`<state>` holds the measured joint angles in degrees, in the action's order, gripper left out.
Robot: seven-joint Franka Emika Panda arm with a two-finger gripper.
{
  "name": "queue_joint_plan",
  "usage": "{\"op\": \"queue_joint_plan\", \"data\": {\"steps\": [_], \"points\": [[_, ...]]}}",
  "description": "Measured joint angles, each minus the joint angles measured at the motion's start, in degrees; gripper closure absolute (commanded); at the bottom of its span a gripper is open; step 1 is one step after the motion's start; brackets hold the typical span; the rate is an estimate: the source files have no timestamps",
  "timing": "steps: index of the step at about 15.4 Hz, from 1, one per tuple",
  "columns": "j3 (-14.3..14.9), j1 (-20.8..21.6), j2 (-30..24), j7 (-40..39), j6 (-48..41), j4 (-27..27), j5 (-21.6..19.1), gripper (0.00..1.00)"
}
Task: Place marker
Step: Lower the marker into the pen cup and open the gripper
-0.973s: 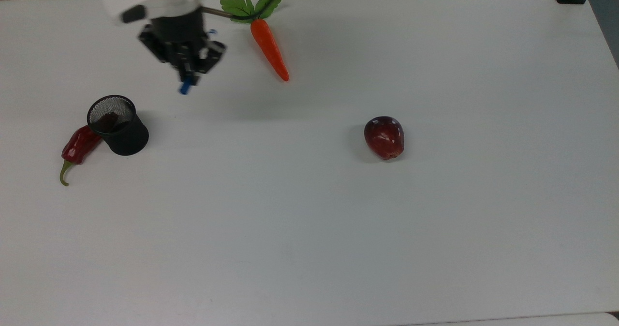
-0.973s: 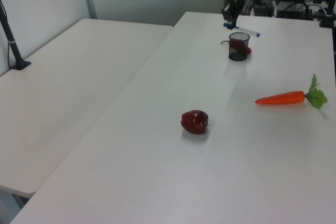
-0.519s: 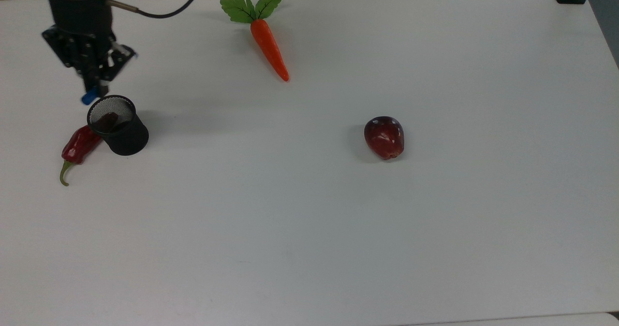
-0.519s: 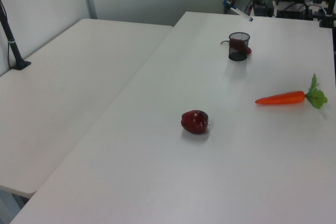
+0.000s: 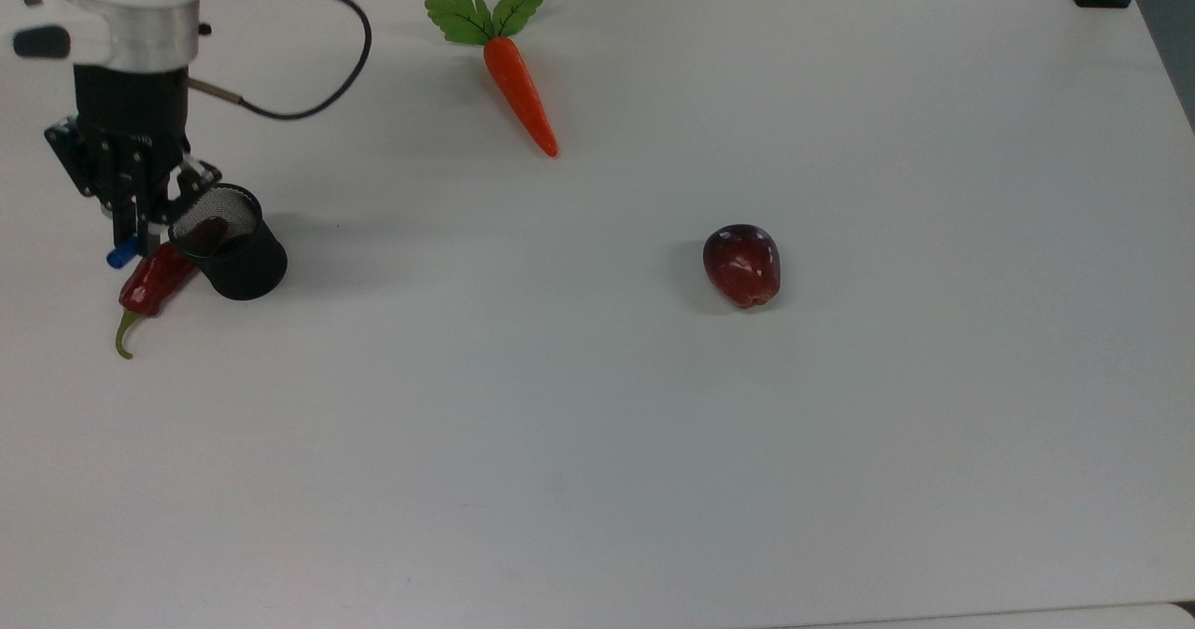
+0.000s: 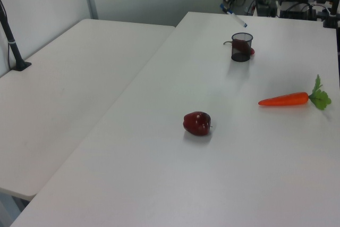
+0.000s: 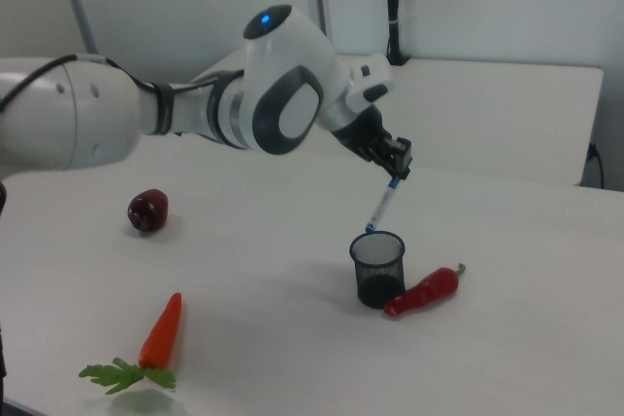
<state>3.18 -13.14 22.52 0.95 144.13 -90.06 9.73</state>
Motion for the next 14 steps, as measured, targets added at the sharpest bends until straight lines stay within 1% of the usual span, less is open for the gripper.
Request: {"op": "queue_joint_plan", "data": {"steps": [3,7,10,11,12,13,14], "points": [[0.0,-0.7,2.0,0.0,3.6,-1.5,0.8,0.92],[0.0,-0.8,2.4,0.0,4.1,-3.3,0.8,0.92],[-0.1,-0.8,2.4,0.0,4.1,-4.1,0.8,0.89],[-0.1,-0.8,2.4,0.0,4.1,-4.2,0.8,0.85],[-0.1,-0.8,2.4,0.0,4.1,-4.4,0.8,0.78],[-0.1,-0.8,2.4,0.0,4.1,-4.4,0.8,0.64],[-0.1,-0.8,2.4,0.0,4.1,-4.5,0.8,0.58]]}}
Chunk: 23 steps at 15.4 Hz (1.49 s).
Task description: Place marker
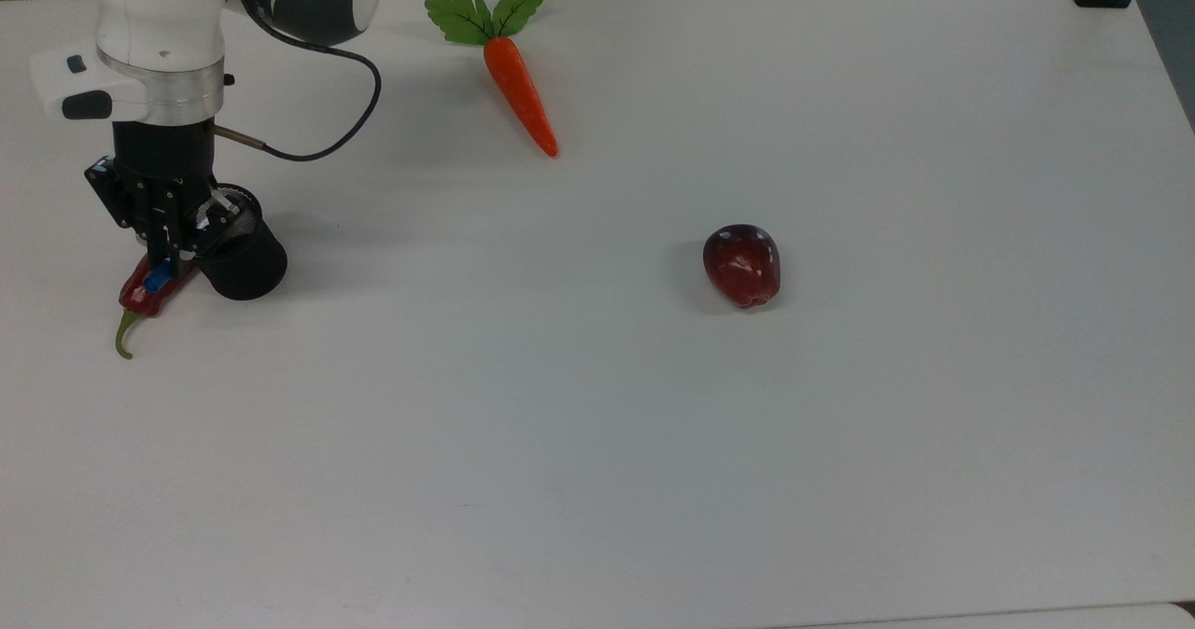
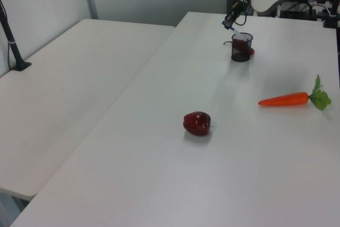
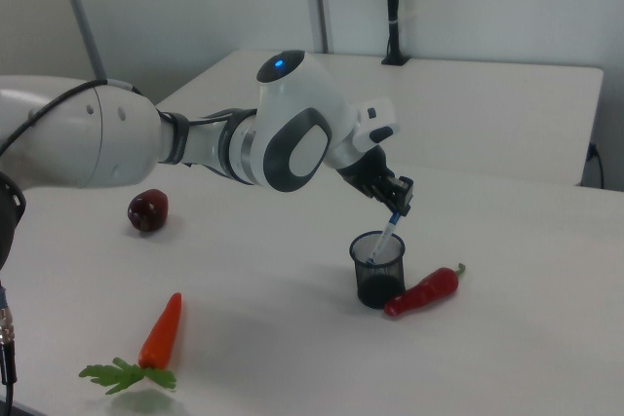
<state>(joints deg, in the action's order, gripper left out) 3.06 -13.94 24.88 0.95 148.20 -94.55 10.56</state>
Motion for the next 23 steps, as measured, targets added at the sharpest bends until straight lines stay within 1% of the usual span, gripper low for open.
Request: {"op": "queue_joint_plan", "data": {"steps": [1,2,3,4,5,6,7,11,14,19,23], "points": [[0.0,0.0,0.0,0.0,0.0,0.0,0.0,0.52],[0.0,0.0,-0.1,0.0,0.0,0.0,0.0,0.44],[0.0,0.0,-0.2,0.0,0.0,0.0,0.0,0.29],[-0.1,0.0,-0.3,0.0,0.0,0.0,0.0,0.21],[-0.1,0.0,-0.5,0.0,0.0,0.0,0.0,0.16],[-0.2,0.0,-0.7,0.0,0.0,0.0,0.0,0.05],[-0.2,0.1,-0.9,0.0,0.0,0.0,0.0,0.00],[-1.1,0.6,-1.7,0.3,0.0,0.0,0.0,0.00],[-1.7,3.3,-2.5,1.0,-2.1,0.6,0.0,0.00],[-1.9,11.7,-5.2,3.1,-14.4,3.0,0.0,0.00],[-2.1,17.7,-9.1,3.9,-27.5,3.9,0.0,0.00]]}}
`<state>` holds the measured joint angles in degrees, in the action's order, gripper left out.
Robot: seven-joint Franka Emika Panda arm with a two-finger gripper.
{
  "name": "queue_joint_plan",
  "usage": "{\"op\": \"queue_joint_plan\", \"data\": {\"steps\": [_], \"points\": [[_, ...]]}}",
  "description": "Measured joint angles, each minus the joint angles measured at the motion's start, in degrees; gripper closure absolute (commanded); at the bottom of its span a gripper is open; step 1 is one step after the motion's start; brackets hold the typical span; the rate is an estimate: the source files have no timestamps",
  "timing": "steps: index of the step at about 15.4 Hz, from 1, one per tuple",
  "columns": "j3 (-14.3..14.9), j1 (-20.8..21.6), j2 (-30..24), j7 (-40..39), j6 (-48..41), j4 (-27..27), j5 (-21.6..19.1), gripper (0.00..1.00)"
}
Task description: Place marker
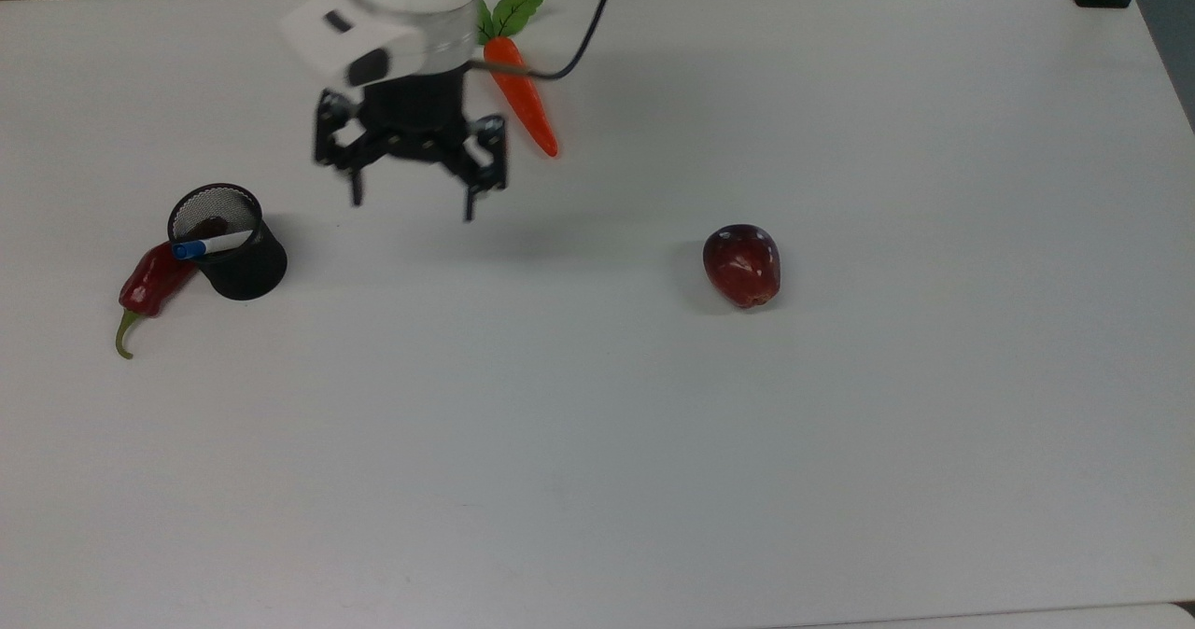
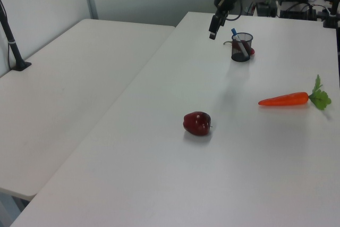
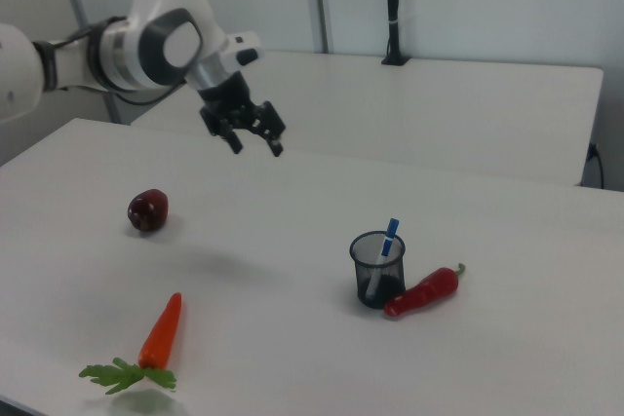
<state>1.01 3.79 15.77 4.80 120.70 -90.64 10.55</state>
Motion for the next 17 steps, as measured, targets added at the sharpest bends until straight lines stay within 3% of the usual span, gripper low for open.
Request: {"op": "queue_joint_plan", "data": {"steps": [4,8,17], "points": [[0.0,3.8,-5.0,0.1,-12.3,0.1,-0.2,0.00],[0.0,4.6,-9.6,0.1,-21.2,0.0,-2.5,0.00],[0.8,4.0,-13.2,0.1,-28.7,-0.4,-4.9,0.00]]}}
